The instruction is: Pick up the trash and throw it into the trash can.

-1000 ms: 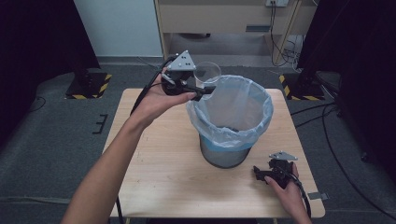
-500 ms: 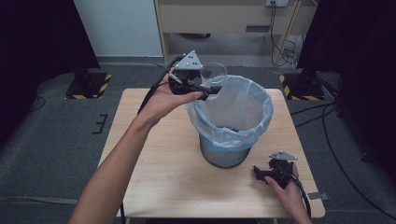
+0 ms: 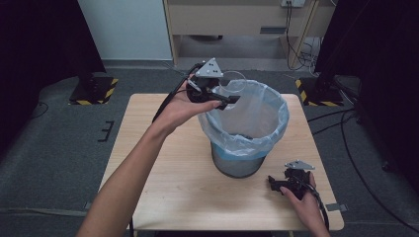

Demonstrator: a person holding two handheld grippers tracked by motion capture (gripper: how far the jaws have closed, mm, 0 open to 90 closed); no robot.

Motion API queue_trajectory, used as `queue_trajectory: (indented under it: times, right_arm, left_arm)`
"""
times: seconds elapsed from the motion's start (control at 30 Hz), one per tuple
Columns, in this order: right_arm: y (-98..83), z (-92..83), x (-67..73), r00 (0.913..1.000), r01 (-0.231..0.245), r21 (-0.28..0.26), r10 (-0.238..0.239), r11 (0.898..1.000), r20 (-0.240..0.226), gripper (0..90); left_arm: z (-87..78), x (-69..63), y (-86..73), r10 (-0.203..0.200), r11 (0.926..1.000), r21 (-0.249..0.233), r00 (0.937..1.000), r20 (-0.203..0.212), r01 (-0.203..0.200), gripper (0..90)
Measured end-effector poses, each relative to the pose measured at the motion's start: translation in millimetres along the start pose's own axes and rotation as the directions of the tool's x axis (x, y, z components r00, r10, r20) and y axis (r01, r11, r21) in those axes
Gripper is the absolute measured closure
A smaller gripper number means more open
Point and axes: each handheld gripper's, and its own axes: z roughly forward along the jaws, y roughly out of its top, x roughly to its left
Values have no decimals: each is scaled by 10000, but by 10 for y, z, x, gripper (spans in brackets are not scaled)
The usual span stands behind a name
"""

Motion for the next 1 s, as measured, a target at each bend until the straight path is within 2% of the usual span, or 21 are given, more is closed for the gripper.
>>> queue_trajectory:
  times: [0.1,0.23,0.47,0.83,1.0]
  right_arm:
    - [-1,0,-3,10000,43,10,-43,10000,8,3]
    - [-1,0,-3,10000,44,9,-44,10000,8,3]
    - [-1,-1,-3,10000,43,11,-43,10000,8,3]
    - [-2,-3,-6,10000,95,7,-95,10000,-20,3]
    - [-2,-3,-6,10000,95,6,-95,10000,-21,3]
  left_arm:
    - [30,8,-15,-108,9999,21,9999,48,108,348]
    - [105,3,-45,-54,9994,350,10000,69,51,347]
    - [171,-40,-47,-9,9991,416,9999,167,2,344]
    - [174,-38,-89,-93,9980,624,9998,184,82,341]
    - [177,-22,-164,-315,9976,620,9993,217,301,341]
